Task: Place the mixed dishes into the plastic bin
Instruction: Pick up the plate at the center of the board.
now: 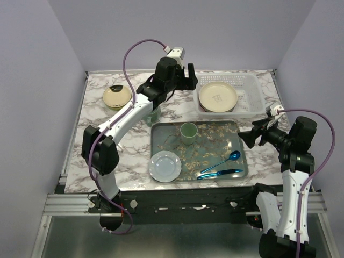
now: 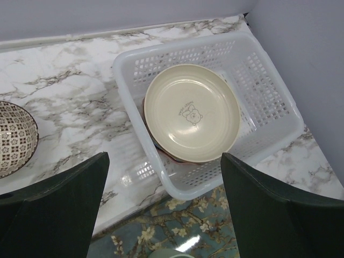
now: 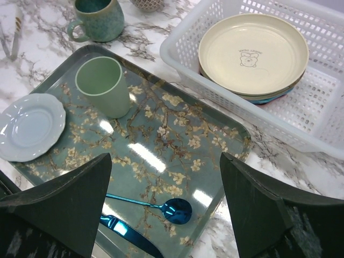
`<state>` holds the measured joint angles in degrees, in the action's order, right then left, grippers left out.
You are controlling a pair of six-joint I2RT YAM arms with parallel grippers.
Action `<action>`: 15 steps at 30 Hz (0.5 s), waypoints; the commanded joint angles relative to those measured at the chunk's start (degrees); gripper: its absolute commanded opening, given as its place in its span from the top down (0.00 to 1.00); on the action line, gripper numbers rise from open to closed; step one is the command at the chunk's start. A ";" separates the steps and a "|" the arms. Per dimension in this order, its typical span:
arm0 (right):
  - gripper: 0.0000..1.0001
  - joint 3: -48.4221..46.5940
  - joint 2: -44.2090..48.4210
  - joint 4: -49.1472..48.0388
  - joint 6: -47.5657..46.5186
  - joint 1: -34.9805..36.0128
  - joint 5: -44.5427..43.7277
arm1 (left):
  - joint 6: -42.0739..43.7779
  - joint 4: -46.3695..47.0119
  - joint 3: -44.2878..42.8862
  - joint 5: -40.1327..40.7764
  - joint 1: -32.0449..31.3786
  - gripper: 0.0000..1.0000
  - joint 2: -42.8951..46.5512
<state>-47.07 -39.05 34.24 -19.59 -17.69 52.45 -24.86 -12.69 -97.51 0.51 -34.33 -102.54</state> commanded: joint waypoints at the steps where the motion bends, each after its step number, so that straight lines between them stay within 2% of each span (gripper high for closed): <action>1: 0.11 0.22 -0.15 2.06 -2.72 -0.32 4.50 | -1.41 1.43 4.52 -4.46 2.68 0.07 6.82; 5: 0.11 -0.13 -1.03 2.76 -4.22 -0.32 7.40 | -3.26 3.10 11.45 -6.40 6.63 0.07 13.05; 6: 0.04 -0.56 -1.20 3.29 -4.66 -0.32 8.10 | -3.70 3.54 12.86 -6.66 7.60 0.07 14.20; 8: 0.00 -1.09 -1.91 3.73 -5.63 -0.32 10.21 | -5.10 4.94 17.15 -7.80 10.85 0.07 17.53; 15: 0.00 -6.28 -7.97 5.66 -5.37 0.55 13.47 | -10.28 10.57 30.79 -12.37 23.59 0.07 25.80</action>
<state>-49.04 -43.22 37.71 -24.14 -17.69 61.71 -30.87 -6.96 -73.28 -7.22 -17.50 -81.06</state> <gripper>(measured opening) 0.995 0.932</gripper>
